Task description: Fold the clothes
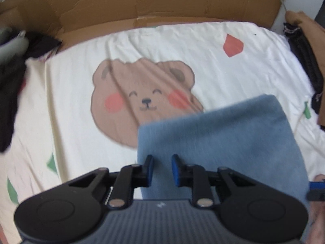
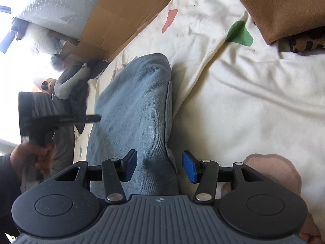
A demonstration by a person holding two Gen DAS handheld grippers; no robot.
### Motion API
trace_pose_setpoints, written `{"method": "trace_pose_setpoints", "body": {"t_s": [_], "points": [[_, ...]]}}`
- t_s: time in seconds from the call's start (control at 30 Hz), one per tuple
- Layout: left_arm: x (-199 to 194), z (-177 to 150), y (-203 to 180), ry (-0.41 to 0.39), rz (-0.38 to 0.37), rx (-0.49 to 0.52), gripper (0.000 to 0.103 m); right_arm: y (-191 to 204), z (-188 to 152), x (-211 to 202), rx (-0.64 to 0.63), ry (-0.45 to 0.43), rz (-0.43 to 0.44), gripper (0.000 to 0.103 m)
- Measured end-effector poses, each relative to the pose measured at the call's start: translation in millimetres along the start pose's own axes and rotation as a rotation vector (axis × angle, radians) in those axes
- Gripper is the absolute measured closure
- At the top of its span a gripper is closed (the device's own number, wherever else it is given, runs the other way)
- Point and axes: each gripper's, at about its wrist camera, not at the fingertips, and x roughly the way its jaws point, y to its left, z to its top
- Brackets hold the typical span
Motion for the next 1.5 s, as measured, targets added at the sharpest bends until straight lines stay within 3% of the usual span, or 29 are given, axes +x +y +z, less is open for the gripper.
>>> {"method": "trace_pose_setpoints", "body": {"t_s": [0.2, 0.4, 0.53, 0.7, 0.87, 1.07, 1.23, 1.33, 1.5], "points": [[-3, 22, 6, -0.011, -0.013, 0.109, 0.08, -1, 2, 1, 0.018, -0.017, 0.003, 0.051], [-17, 25, 28, -0.003, -0.044, 0.084, 0.076, -1, 3, -2, 0.043, -0.058, -0.001, 0.051], [-26, 14, 43, -0.02, -0.088, 0.034, 0.052, 0, 5, 0, 0.059, -0.07, 0.003, 0.051], [-24, 1, 57, -0.013, -0.147, 0.028, 0.05, 10, 6, 3, 0.037, -0.068, -0.021, 0.051], [-15, -19, 73, -0.026, -0.256, -0.056, 0.035, 21, 7, 6, -0.013, -0.074, -0.101, 0.051], [3, -38, 88, -0.019, -0.338, -0.113, 0.034, 29, 0, -3, -0.03, -0.116, -0.193, 0.051], [10, -46, 98, -0.044, -0.432, -0.107, 0.034, 46, 2, -6, -0.117, -0.034, -0.3, 0.05], [21, -45, 112, -0.006, -0.474, -0.195, 0.036, 52, 7, -4, -0.141, 0.013, -0.327, 0.05], [31, -52, 128, 0.021, -0.58, -0.32, 0.036, 54, 15, -2, -0.101, 0.012, -0.341, 0.05]]}}
